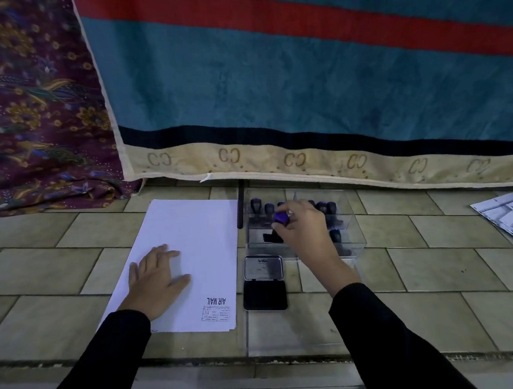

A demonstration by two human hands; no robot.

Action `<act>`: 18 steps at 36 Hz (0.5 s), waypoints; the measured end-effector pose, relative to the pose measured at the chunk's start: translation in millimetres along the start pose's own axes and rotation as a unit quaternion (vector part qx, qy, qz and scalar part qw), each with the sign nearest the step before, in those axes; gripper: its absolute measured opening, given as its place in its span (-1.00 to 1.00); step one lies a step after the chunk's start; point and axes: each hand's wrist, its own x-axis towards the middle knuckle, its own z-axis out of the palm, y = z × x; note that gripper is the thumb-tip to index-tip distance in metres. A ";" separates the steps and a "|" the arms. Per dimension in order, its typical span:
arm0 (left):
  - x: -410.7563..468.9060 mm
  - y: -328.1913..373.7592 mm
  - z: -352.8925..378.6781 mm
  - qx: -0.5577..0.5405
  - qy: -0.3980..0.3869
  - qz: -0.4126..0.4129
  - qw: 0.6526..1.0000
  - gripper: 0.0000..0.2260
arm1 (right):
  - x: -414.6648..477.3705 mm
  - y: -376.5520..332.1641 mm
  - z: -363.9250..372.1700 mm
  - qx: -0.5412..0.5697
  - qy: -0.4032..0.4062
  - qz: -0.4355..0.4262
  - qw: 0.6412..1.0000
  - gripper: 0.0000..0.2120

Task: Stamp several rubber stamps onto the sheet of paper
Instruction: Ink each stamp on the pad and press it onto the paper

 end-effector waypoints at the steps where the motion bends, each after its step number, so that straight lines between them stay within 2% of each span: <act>1: -1.8 1.0 -0.1 0.000 0.015 0.010 1.000 -0.55 | -5.5 -3.8 -2.5 0.009 0.005 -0.009 1.000 -0.79; 4: -9.9 8.8 0.7 0.025 0.096 0.071 0.993 -0.59 | -23.2 -13.1 -7.1 0.029 0.005 -0.036 0.999 -0.77; 6: -16.5 19.4 2.2 0.042 0.125 0.123 0.984 -0.53 | -34.7 -17.2 -7.4 0.041 -0.010 -0.058 0.997 -0.75; 10: -26.7 40.8 16.1 0.051 0.077 0.205 0.974 -0.45 | -53.7 -16.7 -3.0 0.037 -0.069 -0.085 0.993 -0.74; 13: -30.2 52.7 29.8 0.044 0.043 0.222 0.973 -0.35 | -64.3 -12.1 0.6 0.041 -0.100 -0.095 0.990 -0.76; 18: -30.7 63.9 44.1 0.038 0.022 0.229 0.973 -0.17 | -73.9 -8.4 3.0 0.034 -0.099 -0.094 0.990 -0.77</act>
